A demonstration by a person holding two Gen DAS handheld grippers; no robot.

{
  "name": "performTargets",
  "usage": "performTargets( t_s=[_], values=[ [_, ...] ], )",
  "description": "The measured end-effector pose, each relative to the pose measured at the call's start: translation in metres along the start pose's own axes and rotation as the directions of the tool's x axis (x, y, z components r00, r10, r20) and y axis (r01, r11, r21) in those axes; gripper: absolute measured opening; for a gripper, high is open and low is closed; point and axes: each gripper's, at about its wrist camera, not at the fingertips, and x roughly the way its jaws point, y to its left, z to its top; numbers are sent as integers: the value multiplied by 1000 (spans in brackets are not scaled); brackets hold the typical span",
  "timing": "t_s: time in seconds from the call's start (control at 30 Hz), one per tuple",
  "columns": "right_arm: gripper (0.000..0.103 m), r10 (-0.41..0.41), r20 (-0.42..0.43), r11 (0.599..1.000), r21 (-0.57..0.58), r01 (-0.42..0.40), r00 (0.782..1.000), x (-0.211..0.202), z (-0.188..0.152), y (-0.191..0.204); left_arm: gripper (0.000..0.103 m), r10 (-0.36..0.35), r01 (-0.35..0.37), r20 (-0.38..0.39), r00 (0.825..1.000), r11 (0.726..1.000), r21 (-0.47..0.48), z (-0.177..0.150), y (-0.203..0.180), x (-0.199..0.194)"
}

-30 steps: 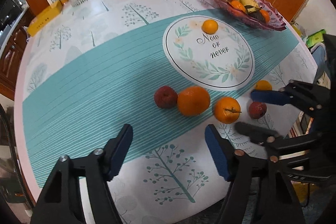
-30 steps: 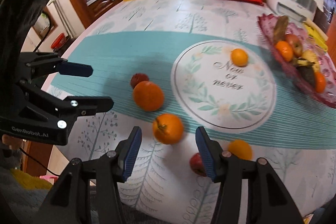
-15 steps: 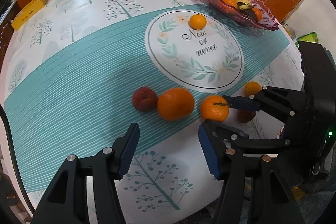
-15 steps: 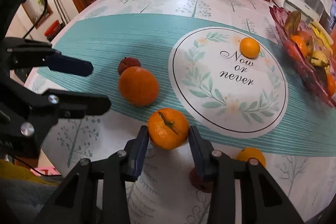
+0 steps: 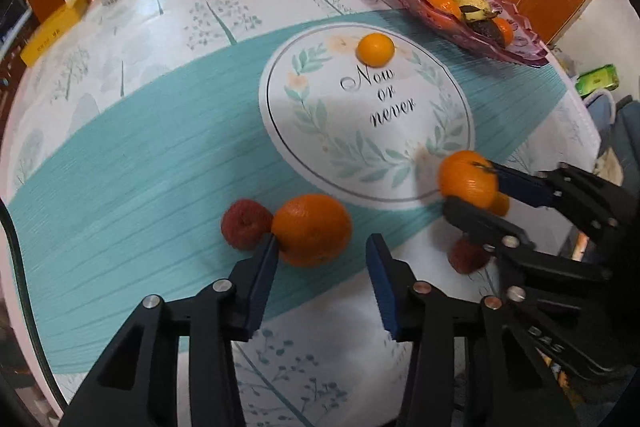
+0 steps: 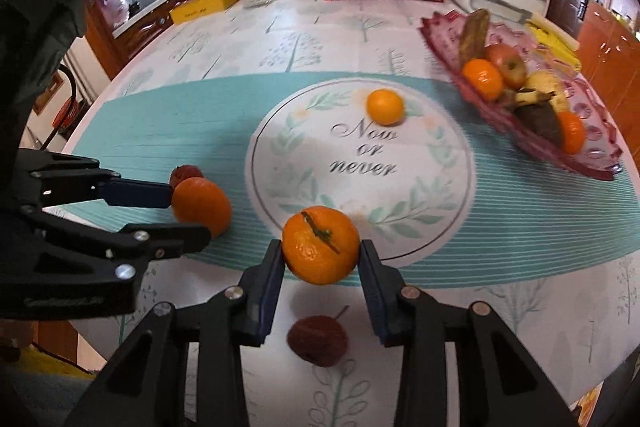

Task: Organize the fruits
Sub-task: 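Close the left gripper on a mandarin while the right gripper grasps another mandarin, then carry the mandarin with the left gripper while the right gripper carries its mandarin into the bowl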

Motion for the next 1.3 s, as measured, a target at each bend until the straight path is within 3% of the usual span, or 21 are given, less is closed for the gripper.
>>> performTargets(
  t_s=[0.3,0.6,0.8,1.0,1.3],
  values=[
    [38,-38,36,999,33,37,999,-12,5,-19,39,148,-151,34,988,983,109,11,-16,10],
    [38,-41,54,998,50,38,998,-14,7,-30,43,269,-268,25,963,941,208,20,-31,29],
    [38,-36,70,997,67,32,997,-16,10,-39,42,264,-262,17,964,944,199,24,-28,30],
    [38,-24,96,997,70,17,995,-22,14,-46,41,207,-204,-13,978,971,128,29,-22,24],
    [38,-6,150,998,65,-3,989,-49,20,-62,40,171,-176,66,983,980,92,50,-48,-21]
  ],
)
